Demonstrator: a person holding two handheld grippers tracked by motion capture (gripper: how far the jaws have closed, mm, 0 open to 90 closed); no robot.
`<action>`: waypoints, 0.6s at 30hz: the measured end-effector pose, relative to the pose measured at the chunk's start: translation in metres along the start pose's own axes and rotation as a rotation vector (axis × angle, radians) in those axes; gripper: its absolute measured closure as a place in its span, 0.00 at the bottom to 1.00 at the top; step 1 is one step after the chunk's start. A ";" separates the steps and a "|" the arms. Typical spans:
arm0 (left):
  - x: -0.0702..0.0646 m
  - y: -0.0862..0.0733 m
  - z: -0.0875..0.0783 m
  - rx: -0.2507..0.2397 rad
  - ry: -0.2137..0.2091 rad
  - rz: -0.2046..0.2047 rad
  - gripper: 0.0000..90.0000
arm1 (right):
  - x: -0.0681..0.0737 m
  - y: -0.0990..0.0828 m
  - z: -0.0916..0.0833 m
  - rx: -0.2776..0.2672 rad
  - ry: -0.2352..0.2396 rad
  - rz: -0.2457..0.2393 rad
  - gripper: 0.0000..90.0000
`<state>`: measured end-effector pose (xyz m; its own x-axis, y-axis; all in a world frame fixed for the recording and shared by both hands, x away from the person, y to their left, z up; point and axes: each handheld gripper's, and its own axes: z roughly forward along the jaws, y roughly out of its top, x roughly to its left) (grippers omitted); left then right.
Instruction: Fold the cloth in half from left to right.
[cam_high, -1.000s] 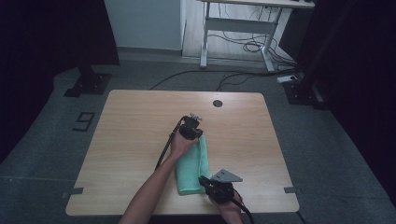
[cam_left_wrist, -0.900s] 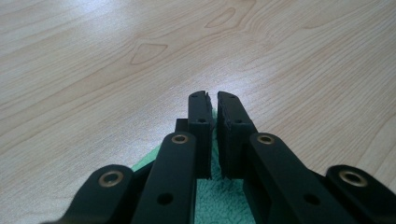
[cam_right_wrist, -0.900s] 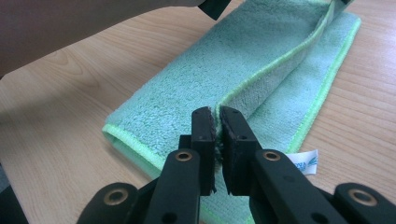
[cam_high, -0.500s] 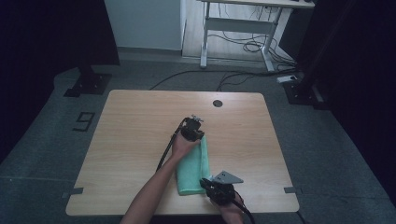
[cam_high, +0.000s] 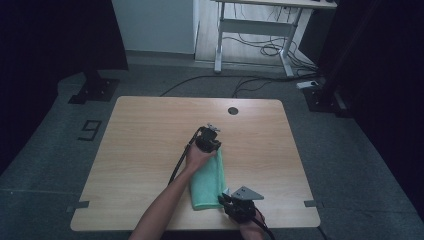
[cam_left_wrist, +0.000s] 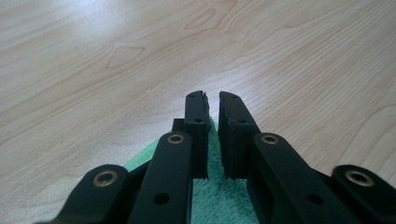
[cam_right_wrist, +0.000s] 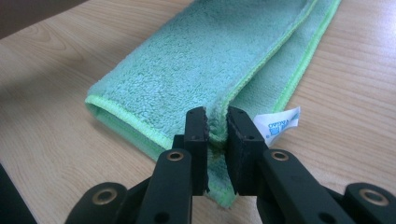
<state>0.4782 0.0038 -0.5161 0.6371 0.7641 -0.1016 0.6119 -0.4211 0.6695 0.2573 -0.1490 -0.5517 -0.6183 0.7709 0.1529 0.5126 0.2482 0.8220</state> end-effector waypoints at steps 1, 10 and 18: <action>-0.001 0.000 0.000 -0.002 0.000 0.002 0.91 | 0.000 -0.001 0.000 0.002 -0.002 0.002 0.86; 0.001 -0.002 -0.006 -0.024 0.027 0.002 0.60 | -0.002 -0.004 -0.005 0.013 -0.069 -0.006 0.63; 0.013 -0.009 -0.043 -0.052 0.030 0.019 0.54 | -0.008 0.010 -0.012 -0.041 -0.048 -0.030 0.60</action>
<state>0.4612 0.0387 -0.4922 0.6332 0.7711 -0.0668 0.5744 -0.4103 0.7083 0.2598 -0.1595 -0.5380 -0.6031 0.7910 0.1026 0.4690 0.2476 0.8478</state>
